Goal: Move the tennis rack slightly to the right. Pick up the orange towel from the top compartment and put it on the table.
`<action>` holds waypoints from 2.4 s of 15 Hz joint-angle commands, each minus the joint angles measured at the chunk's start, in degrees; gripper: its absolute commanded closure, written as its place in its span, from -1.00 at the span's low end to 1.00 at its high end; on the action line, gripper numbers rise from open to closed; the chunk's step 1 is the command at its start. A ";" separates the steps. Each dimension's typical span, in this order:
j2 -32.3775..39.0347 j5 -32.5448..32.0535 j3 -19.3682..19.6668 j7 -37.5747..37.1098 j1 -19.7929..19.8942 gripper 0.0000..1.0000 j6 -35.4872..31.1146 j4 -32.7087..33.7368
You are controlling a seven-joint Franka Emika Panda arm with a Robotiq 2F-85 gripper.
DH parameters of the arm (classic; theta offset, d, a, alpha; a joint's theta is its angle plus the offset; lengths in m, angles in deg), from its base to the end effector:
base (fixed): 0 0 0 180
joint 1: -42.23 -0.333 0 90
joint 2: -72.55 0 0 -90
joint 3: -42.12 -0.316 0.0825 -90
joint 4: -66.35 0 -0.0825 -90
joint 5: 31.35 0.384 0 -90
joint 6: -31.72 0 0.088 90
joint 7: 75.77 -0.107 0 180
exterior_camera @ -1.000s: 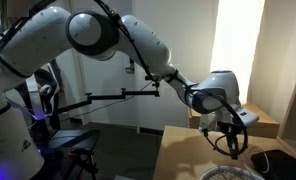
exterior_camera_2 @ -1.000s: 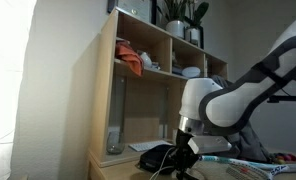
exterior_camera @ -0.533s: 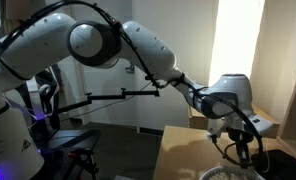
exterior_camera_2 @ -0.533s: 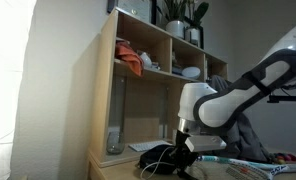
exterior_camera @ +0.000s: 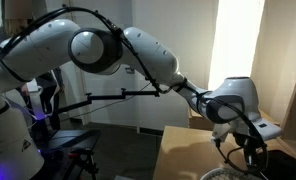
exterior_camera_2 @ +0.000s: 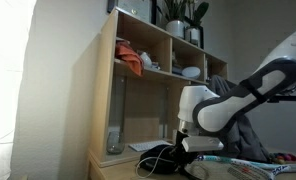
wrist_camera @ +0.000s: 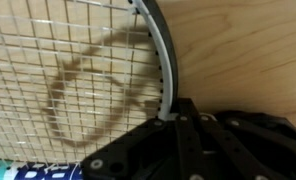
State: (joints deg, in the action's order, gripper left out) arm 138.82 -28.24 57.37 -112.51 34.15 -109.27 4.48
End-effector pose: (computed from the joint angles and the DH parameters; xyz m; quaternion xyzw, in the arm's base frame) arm 0.7888 -0.0219 0.1439 0.9408 -0.3005 0.1466 0.0558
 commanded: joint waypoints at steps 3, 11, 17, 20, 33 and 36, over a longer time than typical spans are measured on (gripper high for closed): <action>3.31 -1.56 0.14 -4.19 2.75 0.99 6.48 6.68; 6.53 -1.22 -1.27 -4.18 5.96 0.99 12.98 13.05; 9.26 -1.62 -1.84 -5.82 7.30 0.99 16.35 17.32; 10.90 -1.20 -2.65 -5.57 8.50 0.99 18.20 19.82; 9.13 0.46 -4.34 -4.28 9.00 0.32 18.33 19.70; 9.20 0.46 -4.34 -4.28 9.01 0.32 18.33 19.80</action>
State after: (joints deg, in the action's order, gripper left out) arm 148.02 -27.78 53.03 -116.79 43.16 -90.94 24.28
